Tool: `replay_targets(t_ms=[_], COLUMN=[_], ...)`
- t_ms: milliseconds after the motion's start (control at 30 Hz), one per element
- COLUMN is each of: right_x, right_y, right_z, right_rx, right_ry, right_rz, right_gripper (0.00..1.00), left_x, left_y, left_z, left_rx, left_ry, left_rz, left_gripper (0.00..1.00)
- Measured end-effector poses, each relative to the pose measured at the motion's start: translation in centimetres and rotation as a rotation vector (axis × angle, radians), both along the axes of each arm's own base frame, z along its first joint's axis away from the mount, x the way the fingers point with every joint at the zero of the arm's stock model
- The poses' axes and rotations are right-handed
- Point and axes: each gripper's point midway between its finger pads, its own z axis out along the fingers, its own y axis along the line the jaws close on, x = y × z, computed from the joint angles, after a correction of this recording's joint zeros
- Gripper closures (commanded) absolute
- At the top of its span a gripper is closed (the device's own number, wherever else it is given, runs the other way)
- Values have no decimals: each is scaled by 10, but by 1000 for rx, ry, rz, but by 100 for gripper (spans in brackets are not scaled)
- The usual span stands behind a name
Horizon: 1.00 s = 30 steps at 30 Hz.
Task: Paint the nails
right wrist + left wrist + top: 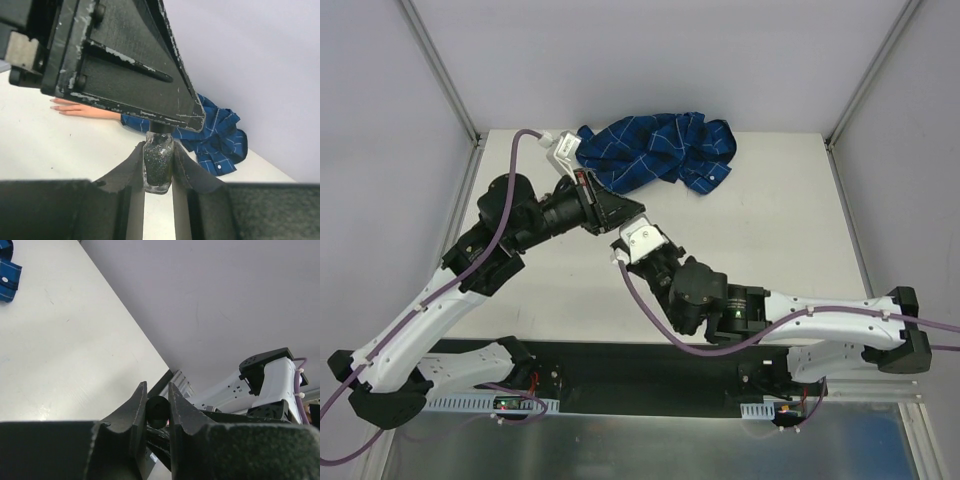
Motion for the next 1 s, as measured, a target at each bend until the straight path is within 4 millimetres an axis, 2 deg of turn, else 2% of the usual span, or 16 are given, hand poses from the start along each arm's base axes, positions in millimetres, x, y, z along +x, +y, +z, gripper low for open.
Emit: replay_targets(t_ms=[33,100,133,233,300,433,533,633,767,800,867,900,1000], right_x=[1,-1,-4,-14,-11,-3,-10,-22,-44,-48,-56,-61,-66], right_y=[-3,-2,0,7,1,-21,-30,-31,-25,-23,-21,-20,-19], right_z=[-1,3,5,9,9,6,6,10,11,12,16,19,23], right_rx=[-11,-8,3,47,90,201,290,362,429,440,457,466,483], right_ry=[-2,0,3,45,86,186,272,361,476,500,529,541,561], right_rz=[-7,46,82,256,327,434,554,677,835,867,922,952,994], right_gripper=[100,100,100,100,100,100,100,100,100,100,100,100,100], left_x=[1,3,3,4,2,-7,-17,-28,-36,-37,-41,-42,-46], left_y=[-1,-4,-5,-6,-5,1,5,3,-4,-6,-10,-11,-13], left_z=[0,1,0,-3,-1,4,10,15,17,18,21,23,26], left_rx=[-4,-7,-7,-3,-9,-45,-91,-133,-169,-177,-194,-201,-211], left_ry=[10,16,23,32,26,-11,-57,-100,-126,-129,-134,-139,-152], left_rz=[2,0,-1,-2,-4,-26,-66,-125,-197,-211,-245,-259,-288], left_gripper=[49,31,17,4,1,1,1,3,16,23,30,38,46])
